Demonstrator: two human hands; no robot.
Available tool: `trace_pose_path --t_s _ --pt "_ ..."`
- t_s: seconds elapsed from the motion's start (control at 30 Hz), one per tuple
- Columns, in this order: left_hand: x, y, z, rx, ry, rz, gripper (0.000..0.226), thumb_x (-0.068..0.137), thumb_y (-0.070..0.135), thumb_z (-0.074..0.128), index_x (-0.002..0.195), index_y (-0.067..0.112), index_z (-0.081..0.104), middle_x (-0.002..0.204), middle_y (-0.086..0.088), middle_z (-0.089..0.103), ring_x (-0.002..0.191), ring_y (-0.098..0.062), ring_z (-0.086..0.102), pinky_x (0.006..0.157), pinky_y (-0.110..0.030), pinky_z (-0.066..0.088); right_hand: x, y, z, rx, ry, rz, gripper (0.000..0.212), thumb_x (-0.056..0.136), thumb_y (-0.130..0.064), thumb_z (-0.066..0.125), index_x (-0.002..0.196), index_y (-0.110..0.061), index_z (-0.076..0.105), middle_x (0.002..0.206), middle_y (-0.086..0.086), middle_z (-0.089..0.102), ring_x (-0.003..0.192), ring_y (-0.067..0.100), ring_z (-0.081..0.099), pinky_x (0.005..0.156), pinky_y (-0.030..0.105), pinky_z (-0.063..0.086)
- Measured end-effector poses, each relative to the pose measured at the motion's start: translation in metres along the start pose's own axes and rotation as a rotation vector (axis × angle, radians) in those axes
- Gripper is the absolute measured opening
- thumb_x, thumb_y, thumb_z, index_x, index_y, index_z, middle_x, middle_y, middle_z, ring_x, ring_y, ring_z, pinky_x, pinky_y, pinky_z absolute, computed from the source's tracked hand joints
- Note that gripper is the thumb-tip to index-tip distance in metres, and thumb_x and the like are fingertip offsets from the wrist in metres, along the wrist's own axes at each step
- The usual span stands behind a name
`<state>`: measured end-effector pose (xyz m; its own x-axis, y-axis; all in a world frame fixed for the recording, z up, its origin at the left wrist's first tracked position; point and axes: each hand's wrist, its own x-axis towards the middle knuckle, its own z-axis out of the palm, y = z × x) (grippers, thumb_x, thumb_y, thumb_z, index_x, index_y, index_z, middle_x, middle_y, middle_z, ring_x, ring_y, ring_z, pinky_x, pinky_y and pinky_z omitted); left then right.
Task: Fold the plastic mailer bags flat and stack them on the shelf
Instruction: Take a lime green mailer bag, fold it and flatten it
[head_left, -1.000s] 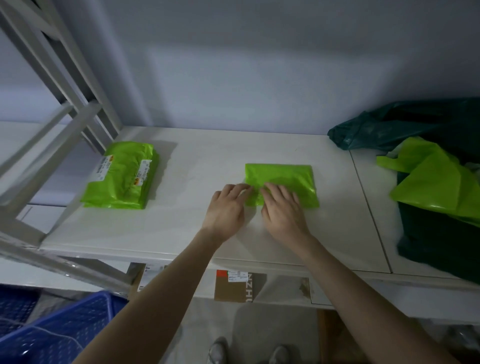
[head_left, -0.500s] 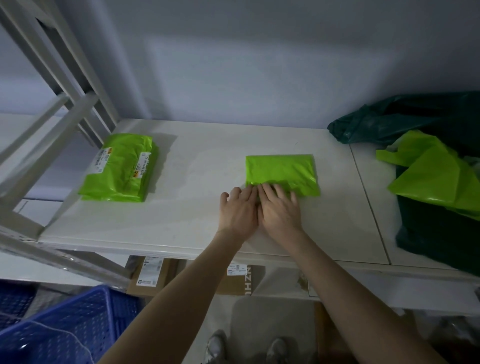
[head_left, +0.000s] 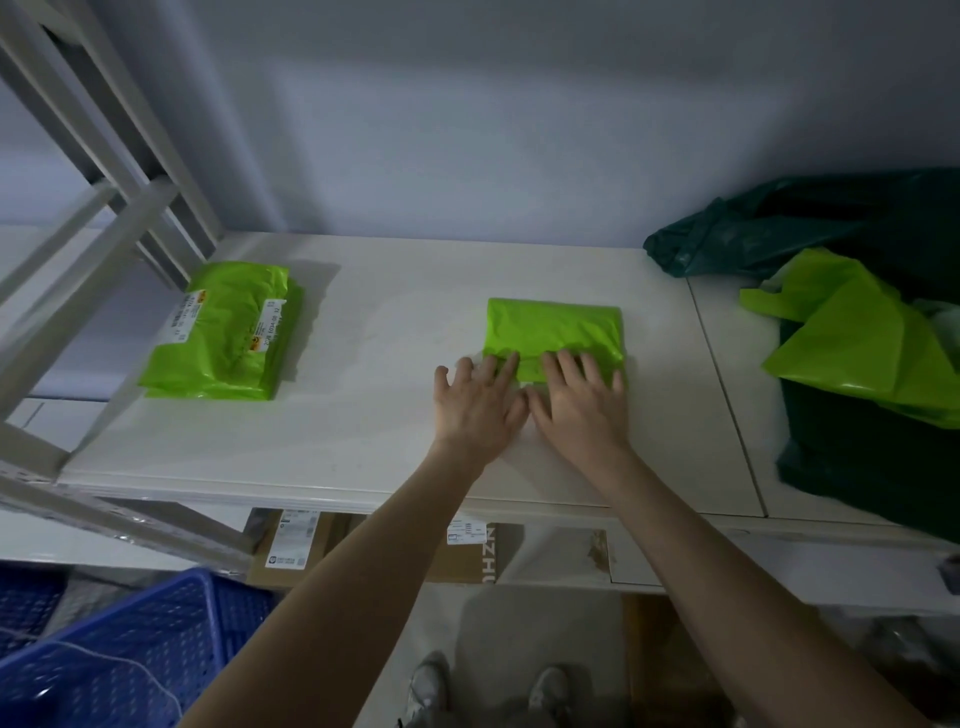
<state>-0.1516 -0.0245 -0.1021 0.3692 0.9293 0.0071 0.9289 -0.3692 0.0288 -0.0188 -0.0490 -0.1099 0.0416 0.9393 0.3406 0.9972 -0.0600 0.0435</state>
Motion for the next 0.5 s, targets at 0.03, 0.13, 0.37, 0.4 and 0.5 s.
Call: trace_pose_path --t_s 0.03,0.13,0.37,0.4,0.5 --pt "0.0 0.0 0.001 0.009 -0.001 -0.001 0.057 0.097 0.05 0.022 0.149 0.029 0.016 0.145 0.004 0.035 0.128 -0.025 0.033 0.104 -0.045 0.022 -0.001 0.002 0.001 0.005 -0.009 -0.001 0.054 0.082 -0.047 0.036 0.112 -0.012 0.064 0.109 0.002 0.065 0.097 0.024 0.059 0.076 0.039 0.046" --pt "0.0 -0.001 0.001 0.03 -0.001 -0.003 0.057 0.097 0.052 0.021 0.149 0.03 0.017 0.144 0.004 0.036 0.127 -0.025 0.034 0.104 -0.045 0.023 -0.005 0.004 0.002 0.036 -0.054 0.012 0.059 0.085 -0.049 0.034 0.117 -0.009 0.063 0.117 0.005 0.064 0.105 0.024 0.059 0.082 0.043 0.047" --pt "0.0 -0.001 0.001 0.041 0.004 -0.01 0.057 0.097 0.053 0.021 0.149 0.029 0.019 0.143 0.005 0.037 0.126 -0.024 0.035 0.103 -0.045 0.025 -0.01 0.013 -0.002 0.076 -0.097 0.039 0.061 0.084 -0.047 0.03 0.12 -0.009 0.061 0.125 0.011 0.06 0.115 0.028 0.056 0.089 0.05 0.045" --pt "0.001 -0.001 0.001 0.042 0.002 -0.011 0.057 0.097 0.053 0.02 0.149 0.029 0.019 0.143 0.005 0.037 0.126 -0.024 0.035 0.103 -0.045 0.024 -0.01 0.015 -0.004 0.072 -0.091 0.062 0.059 0.083 -0.047 0.031 0.119 -0.01 0.062 0.122 0.012 0.061 0.112 0.029 0.056 0.088 0.051 0.045" --pt "0.001 0.0 0.002 0.047 0.0 -0.013 0.057 0.097 0.052 0.02 0.149 0.028 0.019 0.142 0.005 0.037 0.125 -0.024 0.036 0.103 -0.045 0.025 -0.013 0.023 -0.007 0.051 -0.074 0.105 0.055 0.083 -0.047 0.033 0.115 -0.014 0.062 0.114 0.01 0.061 0.105 0.029 0.057 0.082 0.049 0.046"
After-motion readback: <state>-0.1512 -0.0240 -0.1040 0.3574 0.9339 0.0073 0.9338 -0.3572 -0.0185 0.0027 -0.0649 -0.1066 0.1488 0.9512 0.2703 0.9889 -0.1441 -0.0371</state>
